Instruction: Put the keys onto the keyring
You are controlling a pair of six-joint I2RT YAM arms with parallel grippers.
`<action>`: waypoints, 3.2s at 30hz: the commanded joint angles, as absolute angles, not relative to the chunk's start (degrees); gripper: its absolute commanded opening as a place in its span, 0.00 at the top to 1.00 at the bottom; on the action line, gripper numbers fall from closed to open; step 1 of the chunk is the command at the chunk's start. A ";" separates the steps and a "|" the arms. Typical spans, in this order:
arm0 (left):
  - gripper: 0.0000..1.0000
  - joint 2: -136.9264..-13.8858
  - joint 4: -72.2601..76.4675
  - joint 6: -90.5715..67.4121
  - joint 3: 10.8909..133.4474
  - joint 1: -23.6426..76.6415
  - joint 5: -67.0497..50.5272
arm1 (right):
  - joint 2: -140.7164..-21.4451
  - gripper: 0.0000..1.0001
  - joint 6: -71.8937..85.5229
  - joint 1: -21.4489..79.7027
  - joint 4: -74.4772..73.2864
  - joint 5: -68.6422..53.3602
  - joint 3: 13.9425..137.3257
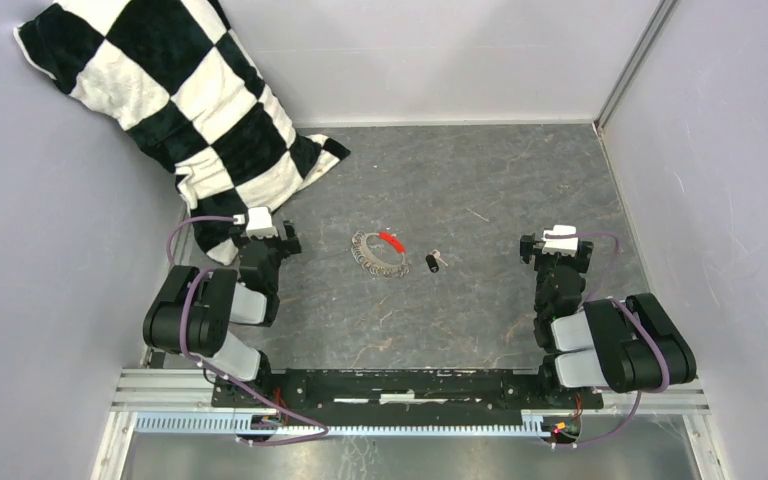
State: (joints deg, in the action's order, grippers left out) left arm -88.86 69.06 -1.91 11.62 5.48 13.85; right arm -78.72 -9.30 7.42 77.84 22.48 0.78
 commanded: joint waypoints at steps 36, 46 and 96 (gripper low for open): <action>0.00 -77.48 -10.93 20.11 61.17 2.33 -9.65 | -72.33 0.02 4.43 26.54 28.70 3.20 30.76; 0.00 -81.99 -23.11 20.07 69.50 2.71 -17.19 | -87.17 0.02 -9.38 39.85 17.80 -11.47 45.83; 0.00 -72.71 -37.25 40.78 64.73 5.72 -35.58 | -94.48 0.99 -9.03 48.52 18.28 -14.57 54.26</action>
State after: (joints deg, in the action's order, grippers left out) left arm -76.42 -34.30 33.10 64.84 4.40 -32.34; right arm -100.47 -10.11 48.27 15.53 -11.99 54.96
